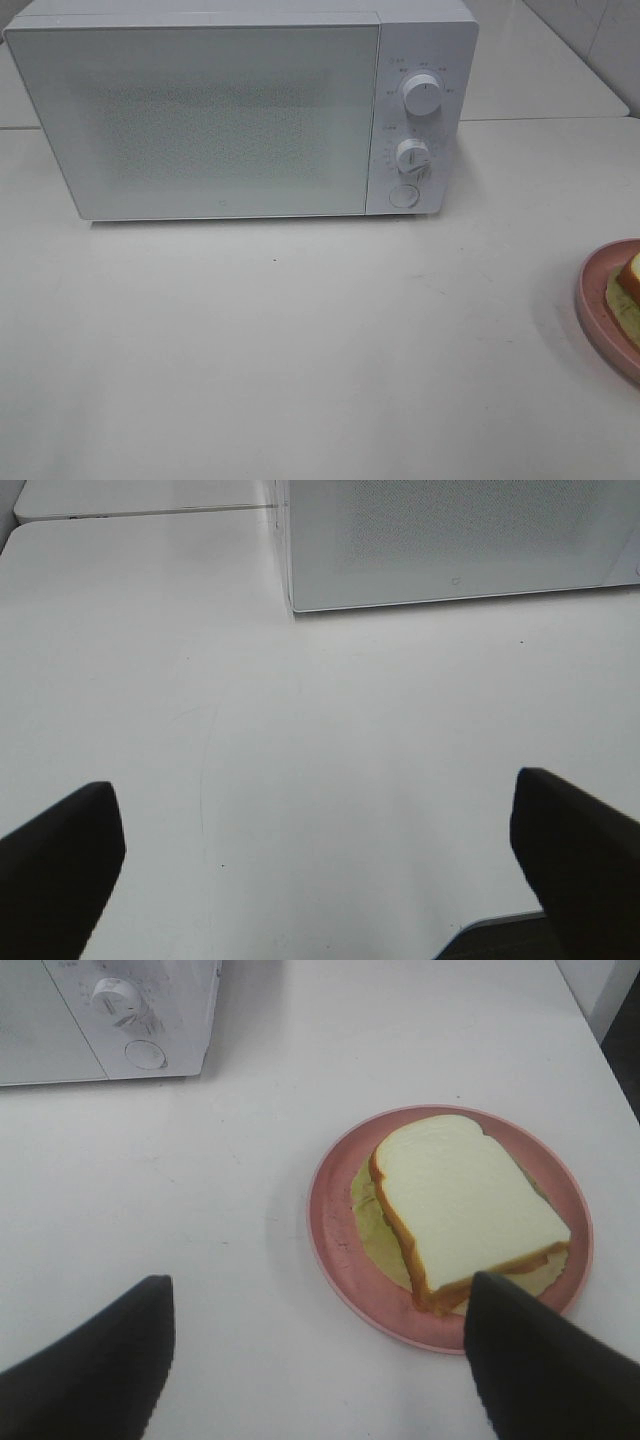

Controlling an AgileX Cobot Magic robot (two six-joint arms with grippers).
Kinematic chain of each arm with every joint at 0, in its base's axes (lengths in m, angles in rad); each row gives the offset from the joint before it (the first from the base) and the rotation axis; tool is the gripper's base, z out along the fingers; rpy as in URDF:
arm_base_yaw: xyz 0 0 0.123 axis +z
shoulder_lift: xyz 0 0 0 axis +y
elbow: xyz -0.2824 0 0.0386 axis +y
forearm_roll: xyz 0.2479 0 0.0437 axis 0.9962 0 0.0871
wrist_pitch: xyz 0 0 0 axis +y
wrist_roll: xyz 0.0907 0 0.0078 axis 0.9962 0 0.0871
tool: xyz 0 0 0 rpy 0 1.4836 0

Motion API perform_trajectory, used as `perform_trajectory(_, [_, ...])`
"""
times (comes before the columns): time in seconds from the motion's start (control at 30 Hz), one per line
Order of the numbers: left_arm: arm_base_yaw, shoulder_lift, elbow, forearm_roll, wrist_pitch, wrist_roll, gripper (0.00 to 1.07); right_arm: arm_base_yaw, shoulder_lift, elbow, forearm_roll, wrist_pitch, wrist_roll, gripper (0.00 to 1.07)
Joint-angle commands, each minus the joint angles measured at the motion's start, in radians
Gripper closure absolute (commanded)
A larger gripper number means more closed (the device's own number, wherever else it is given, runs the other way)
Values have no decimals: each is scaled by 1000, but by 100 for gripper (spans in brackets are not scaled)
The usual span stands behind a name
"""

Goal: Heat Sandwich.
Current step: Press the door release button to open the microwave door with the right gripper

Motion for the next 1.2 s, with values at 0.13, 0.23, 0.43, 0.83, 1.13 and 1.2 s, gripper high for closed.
perform_trajectory(0.13, [-2,-24,2,-5,-16,-2,3,-6,95,-6,-5,-81,-18,31])
perform_trajectory(0.23, [-2,-24,2,-5,-16,-2,3,-6,151,-6,-5,-144,-18,31])
perform_trajectory(0.43, [-2,-24,2,-5,-16,-2,3,-6,229,-6,-5,-208,-18,31])
perform_trajectory(0.83, [-2,-24,2,-5,-16,-2,3,-6,445,-6,-5,-378,-18,31])
perform_trajectory(1.13, [-2,-24,2,-5,-16,-2,3,-6,591,-6,-2,-514,-18,31])
perform_trajectory(1.2, [-2,-24,2,-5,-16,-2,3,-6,639,-6,-2,-567,-17,31])
